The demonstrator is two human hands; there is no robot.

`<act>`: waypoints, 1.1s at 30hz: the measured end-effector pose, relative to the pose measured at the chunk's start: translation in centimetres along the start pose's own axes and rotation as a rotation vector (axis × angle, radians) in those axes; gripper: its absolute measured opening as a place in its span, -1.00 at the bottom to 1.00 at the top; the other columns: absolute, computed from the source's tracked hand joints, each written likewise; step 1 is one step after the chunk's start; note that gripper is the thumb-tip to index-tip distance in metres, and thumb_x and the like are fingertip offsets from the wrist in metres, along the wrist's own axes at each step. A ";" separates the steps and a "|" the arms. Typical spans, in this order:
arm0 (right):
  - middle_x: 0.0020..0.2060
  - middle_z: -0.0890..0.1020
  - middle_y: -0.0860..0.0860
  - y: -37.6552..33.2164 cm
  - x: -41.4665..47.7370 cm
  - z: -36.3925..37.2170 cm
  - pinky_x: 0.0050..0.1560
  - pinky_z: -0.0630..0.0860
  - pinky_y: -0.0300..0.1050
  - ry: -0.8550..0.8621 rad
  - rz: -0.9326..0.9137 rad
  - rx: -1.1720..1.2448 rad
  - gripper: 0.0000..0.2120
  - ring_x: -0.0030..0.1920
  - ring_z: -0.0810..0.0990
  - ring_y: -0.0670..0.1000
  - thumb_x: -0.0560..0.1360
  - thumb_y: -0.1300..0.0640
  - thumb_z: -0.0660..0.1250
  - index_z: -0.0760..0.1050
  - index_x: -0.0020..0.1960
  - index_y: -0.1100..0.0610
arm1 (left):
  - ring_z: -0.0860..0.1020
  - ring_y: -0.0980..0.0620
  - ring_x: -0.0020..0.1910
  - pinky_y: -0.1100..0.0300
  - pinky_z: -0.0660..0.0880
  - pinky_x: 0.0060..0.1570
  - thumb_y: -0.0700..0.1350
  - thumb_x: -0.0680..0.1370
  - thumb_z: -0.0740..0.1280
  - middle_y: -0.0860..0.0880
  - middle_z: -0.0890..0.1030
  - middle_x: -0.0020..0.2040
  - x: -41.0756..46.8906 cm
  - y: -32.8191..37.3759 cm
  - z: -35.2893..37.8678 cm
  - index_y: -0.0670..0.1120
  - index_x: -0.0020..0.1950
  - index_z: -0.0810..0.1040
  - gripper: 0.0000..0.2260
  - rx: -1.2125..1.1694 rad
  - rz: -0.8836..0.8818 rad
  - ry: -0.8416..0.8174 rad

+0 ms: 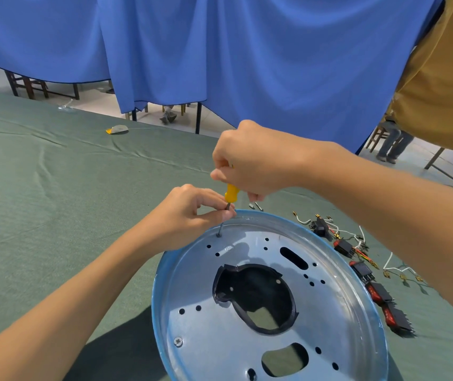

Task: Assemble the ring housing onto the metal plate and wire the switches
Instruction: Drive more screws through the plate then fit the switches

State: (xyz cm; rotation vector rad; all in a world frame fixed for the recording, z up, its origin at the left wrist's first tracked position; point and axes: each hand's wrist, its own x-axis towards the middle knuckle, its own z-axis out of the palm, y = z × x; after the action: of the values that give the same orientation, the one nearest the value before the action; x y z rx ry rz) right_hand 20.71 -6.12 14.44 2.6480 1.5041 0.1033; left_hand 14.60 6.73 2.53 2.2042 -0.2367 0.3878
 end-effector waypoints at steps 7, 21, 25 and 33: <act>-0.23 0.65 -0.12 0.0 -0.1 -0.5 -0.33 0.51 -0.29 -0.082 -0.076 0.022 -0.90 -0.31 0.60 -0.18 0.49 -0.01 0.38 0.51 -0.06 -0.01 | 0.63 0.21 -0.03 0.08 0.50 0.16 -0.15 0.48 0.48 0.10 0.72 -0.08 0.1 -0.1 -0.1 -0.11 -0.11 0.75 -0.94 -0.054 -0.026 0.050; -0.59 0.54 -0.07 -0.4 0.0 -0.6 -0.52 0.48 -0.30 0.042 -0.043 0.081 -0.81 -0.52 0.60 -0.14 0.52 0.04 0.38 0.49 -0.24 0.07 | 0.64 0.29 -0.12 0.43 0.49 -0.05 -0.16 0.51 0.45 0.14 0.72 -0.17 0.0 -0.5 -0.2 0.01 -0.07 0.73 -0.91 -0.181 -0.063 0.024; -0.53 0.58 0.06 -0.5 0.3 0.0 -0.49 0.53 -0.19 0.030 0.004 0.022 -0.61 -0.59 0.58 -0.06 0.61 -0.06 0.23 0.45 -0.28 0.17 | 0.65 0.23 -0.25 0.36 0.53 -0.13 -0.20 0.40 0.55 0.07 0.72 -0.26 0.0 -0.4 0.3 0.04 -0.21 0.73 -0.87 -0.237 -0.098 0.133; -0.55 0.57 -0.09 0.0 -0.2 -0.7 -0.56 0.40 -0.35 0.027 -0.008 0.036 -0.79 -0.53 0.56 -0.19 0.53 -0.01 0.35 0.50 -0.24 0.04 | 0.62 0.35 -0.12 0.46 0.45 -0.06 -0.16 0.55 0.41 0.20 0.71 -0.15 -0.1 -0.4 -0.1 -0.06 -0.02 0.74 -0.89 -0.120 -0.062 -0.011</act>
State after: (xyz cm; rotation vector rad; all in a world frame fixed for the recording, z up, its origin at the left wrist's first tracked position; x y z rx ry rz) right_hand 20.54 -6.23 15.12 2.6783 1.5392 0.1126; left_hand 14.64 7.02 2.28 2.0908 -0.1919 0.3194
